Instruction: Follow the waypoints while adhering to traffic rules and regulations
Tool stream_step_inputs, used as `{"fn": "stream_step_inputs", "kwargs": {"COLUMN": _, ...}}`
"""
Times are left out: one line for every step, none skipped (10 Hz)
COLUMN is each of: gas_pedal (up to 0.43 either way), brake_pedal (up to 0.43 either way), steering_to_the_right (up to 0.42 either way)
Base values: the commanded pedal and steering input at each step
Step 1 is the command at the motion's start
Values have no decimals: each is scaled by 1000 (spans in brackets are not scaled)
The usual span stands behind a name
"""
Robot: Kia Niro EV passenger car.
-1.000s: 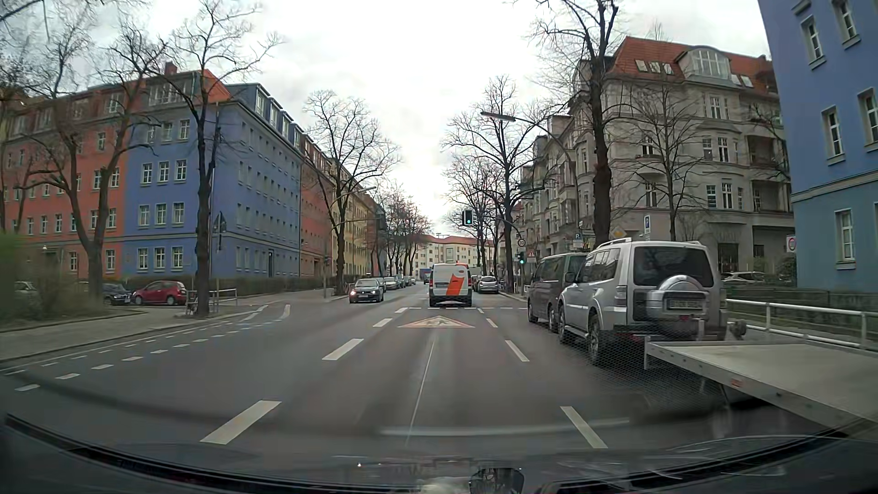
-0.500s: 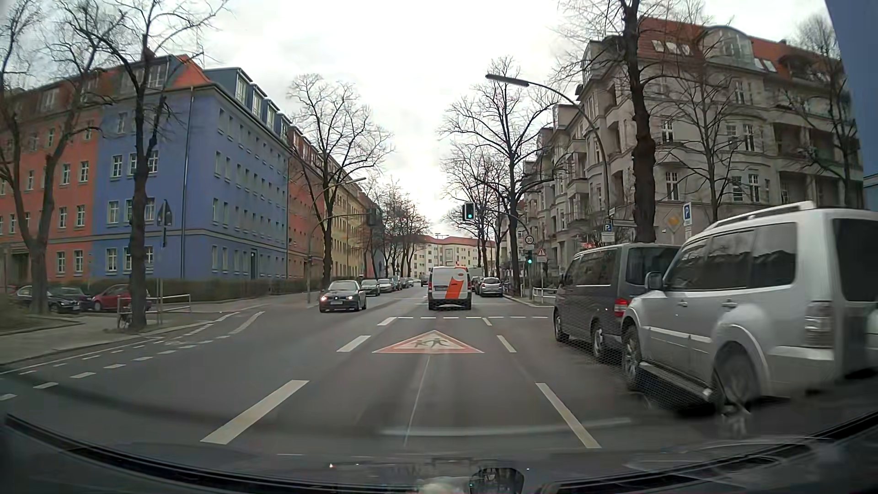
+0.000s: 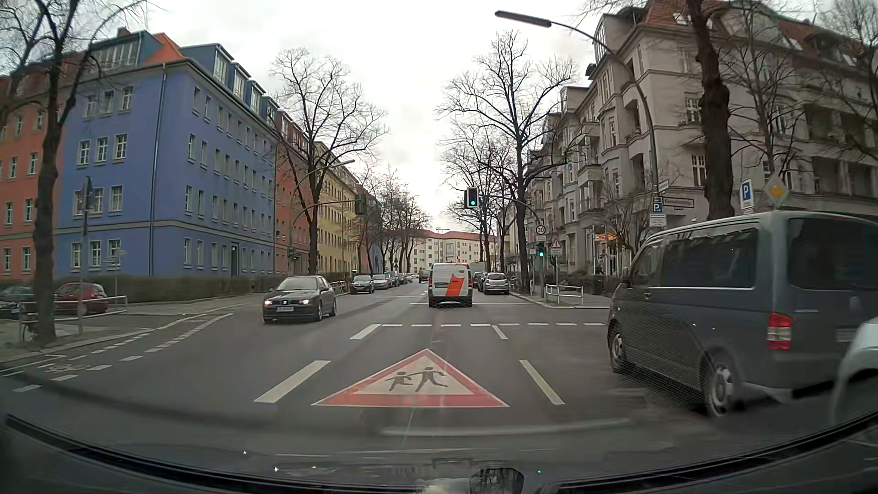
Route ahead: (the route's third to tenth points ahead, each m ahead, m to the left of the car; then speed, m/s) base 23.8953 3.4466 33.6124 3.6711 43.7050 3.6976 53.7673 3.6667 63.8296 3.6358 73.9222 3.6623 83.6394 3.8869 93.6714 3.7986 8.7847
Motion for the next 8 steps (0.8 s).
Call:
{"fn": "stream_step_inputs", "kwargs": {"gas_pedal": 0, "brake_pedal": 18, "steering_to_the_right": -3}}
{"fn": "stream_step_inputs", "kwargs": {"gas_pedal": 0, "brake_pedal": 12, "steering_to_the_right": -2}}
{"fn": "stream_step_inputs", "kwargs": {"gas_pedal": 0, "brake_pedal": 12, "steering_to_the_right": -3}}
{"fn": "stream_step_inputs", "kwargs": {"gas_pedal": 0, "brake_pedal": 12, "steering_to_the_right": -2}}
{"fn": "stream_step_inputs", "kwargs": {"gas_pedal": 0, "brake_pedal": 12, "steering_to_the_right": -2}}
{"fn": "stream_step_inputs", "kwargs": {"gas_pedal": 0, "brake_pedal": 12, "steering_to_the_right": -2}}
{"fn": "stream_step_inputs", "kwargs": {"gas_pedal": 0, "brake_pedal": 12, "steering_to_the_right": -2}}
{"fn": "stream_step_inputs", "kwargs": {"gas_pedal": 8, "brake_pedal": 12, "steering_to_the_right": -2}}
